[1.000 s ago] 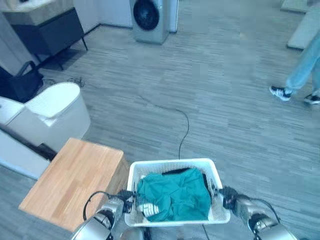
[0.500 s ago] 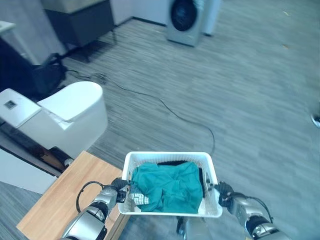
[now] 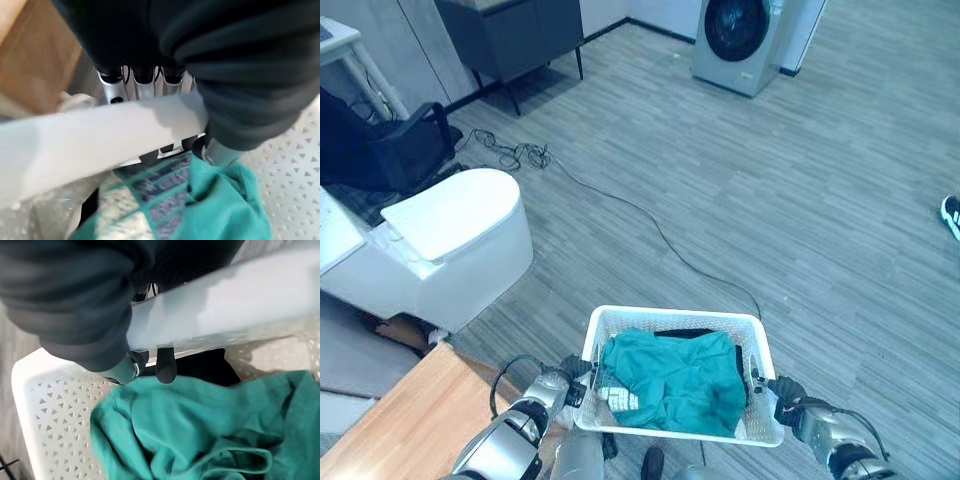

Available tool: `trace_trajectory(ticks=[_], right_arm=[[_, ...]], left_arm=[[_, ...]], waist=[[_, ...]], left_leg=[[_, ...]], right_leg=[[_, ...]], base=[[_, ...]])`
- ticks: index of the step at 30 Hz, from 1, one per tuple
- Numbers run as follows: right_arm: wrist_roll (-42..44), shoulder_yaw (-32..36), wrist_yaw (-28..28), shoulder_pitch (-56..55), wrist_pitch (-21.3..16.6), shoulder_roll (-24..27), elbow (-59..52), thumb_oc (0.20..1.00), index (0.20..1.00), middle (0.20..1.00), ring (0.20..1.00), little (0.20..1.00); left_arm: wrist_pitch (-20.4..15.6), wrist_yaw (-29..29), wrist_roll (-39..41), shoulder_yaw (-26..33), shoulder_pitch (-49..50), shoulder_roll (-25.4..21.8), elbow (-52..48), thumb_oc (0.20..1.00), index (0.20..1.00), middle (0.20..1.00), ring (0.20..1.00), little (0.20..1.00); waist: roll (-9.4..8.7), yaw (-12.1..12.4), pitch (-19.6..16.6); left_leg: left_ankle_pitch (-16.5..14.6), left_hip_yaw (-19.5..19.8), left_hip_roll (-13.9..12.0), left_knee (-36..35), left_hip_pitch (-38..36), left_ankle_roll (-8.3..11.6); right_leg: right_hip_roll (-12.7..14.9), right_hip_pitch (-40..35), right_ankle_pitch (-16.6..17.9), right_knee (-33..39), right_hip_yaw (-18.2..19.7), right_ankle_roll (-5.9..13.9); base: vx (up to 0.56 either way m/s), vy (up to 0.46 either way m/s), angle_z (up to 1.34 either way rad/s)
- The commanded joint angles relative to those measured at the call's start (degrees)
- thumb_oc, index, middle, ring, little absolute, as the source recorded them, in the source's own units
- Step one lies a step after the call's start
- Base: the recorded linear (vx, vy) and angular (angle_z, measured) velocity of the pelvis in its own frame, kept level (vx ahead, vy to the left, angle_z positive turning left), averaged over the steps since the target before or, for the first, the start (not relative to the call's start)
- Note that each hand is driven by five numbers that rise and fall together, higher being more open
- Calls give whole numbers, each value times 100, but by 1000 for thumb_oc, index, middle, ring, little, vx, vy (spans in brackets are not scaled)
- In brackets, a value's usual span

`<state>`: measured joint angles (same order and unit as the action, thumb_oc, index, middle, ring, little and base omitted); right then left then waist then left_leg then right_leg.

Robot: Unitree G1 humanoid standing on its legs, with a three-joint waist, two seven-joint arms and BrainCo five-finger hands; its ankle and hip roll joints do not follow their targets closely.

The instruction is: Grab the laundry basket,head to the washer,open it,put in the laundry and shut it.

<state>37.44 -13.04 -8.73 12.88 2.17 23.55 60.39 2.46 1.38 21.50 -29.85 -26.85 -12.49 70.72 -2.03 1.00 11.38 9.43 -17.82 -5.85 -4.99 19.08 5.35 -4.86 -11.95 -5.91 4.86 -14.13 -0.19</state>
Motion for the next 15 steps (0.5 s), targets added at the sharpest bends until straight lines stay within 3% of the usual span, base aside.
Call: trace_trajectory(ticks=[1,3,4,5,7,8,9,10,11,12,13,14,15], right_arm=[[127,7,-549,-365,16,252,-305,200,200,200,200,200],[196,50,-541,-357,22,189,-220,200,200,200,200,200],[200,54,-578,-381,29,53,-173,200,200,200,200,200],[200,54,-578,-381,29,53,-173,200,200,200,200,200],[151,-37,-610,-281,-23,-53,-189,200,200,200,200,200],[-17,-202,-669,-195,42,-177,-295,200,200,200,200,200],[-76,-277,-698,-141,61,-219,-441,200,200,200,200,200],[-114,-320,-728,-152,68,-264,-471,200,200,200,200,200],[-167,-408,-747,-137,106,-264,-467,200,200,200,200,200],[-167,-408,-748,-137,106,-263,-467,200,200,200,200,200],[-254,-459,-682,-72,95,-318,-532,200,200,200,200,200],[-330,-507,-660,-1,81,-330,-539,200,200,200,200,200],[-285,-497,-623,87,98,-284,-501,200,200,200,200,200]], left_arm=[[-417,612,288,422,-462,-117,-90,200,200,200,200,200],[-414,603,288,459,-417,-135,-79,200,200,200,200,200],[-424,593,283,476,-338,-210,-132,200,200,200,200,200],[-424,593,283,476,-338,-209,-132,200,200,200,200,200],[-457,523,290,555,-318,-280,-187,200,200,200,200,200],[-425,522,302,656,-298,-391,-174,200,200,200,200,200],[-405,490,385,708,-347,-412,-175,200,200,200,200,200],[-411,493,409,716,-337,-416,-162,200,200,200,200,200],[-415,443,434,738,-399,-414,-118,200,200,200,200,200],[-415,443,434,738,-399,-413,-118,200,200,200,200,200],[-421,404,510,831,-432,-411,-112,200,200,200,200,200],[-399,381,466,867,-445,-383,-73,200,200,200,200,200],[-424,383,547,896,-494,-350,-59,200,200,200,200,200]], waist=[[228,243,-383],[212,248,-449],[112,262,-582],[114,266,-586],[45,310,-612],[80,273,-491],[141,188,-365],[162,112,-329],[260,-208,-167],[262,-206,-170],[246,-363,-26],[247,-418,-44],[214,-555,-77]], left_leg=[[569,357,-20,396,-465,22],[447,378,56,646,-438,-47],[105,365,273,913,-532,-273],[105,363,270,914,-528,-273],[-217,162,426,1014,-706,-492],[-473,-119,519,926,-1205,-703],[-544,-291,468,828,-1494,-768],[-680,-303,494,765,-1677,-763],[-709,-173,424,679,-1980,-837],[-709,-174,422,680,-1976,-837],[-896,-349,521,617,-2325,-806],[-1097,-294,554,598,-2545,-695],[-1219,-159,600,526,-2800,-569]], right_leg=[[999,-354,169,-51,123,749],[1131,-408,120,-160,173,758],[1423,-326,178,-713,317,804],[1422,-320,179,-714,320,803],[1693,35,702,-1715,435,963],[2017,615,1618,-3075,411,1114],[2177,942,1904,-3609,257,1158],[2250,1039,1903,-3879,166,1219],[1372,1929,1514,-4179,536,1041],[1369,1932,1517,-4176,536,1040],[1824,2204,1418,-3608,-334,1018],[1891,2246,1220,-3155,-530,1074],[1503,2440,1198,-1910,-360,1030]], base=[[590,187,-97],[430,153,-78],[317,123,-59],[481,197,-37],[401,239,3],[470,332,-10],[508,304,-16],[450,111,-71],[354,27,-56],[434,30,-33],[457,52,61],[780,-97,75],[629,-239,41]])
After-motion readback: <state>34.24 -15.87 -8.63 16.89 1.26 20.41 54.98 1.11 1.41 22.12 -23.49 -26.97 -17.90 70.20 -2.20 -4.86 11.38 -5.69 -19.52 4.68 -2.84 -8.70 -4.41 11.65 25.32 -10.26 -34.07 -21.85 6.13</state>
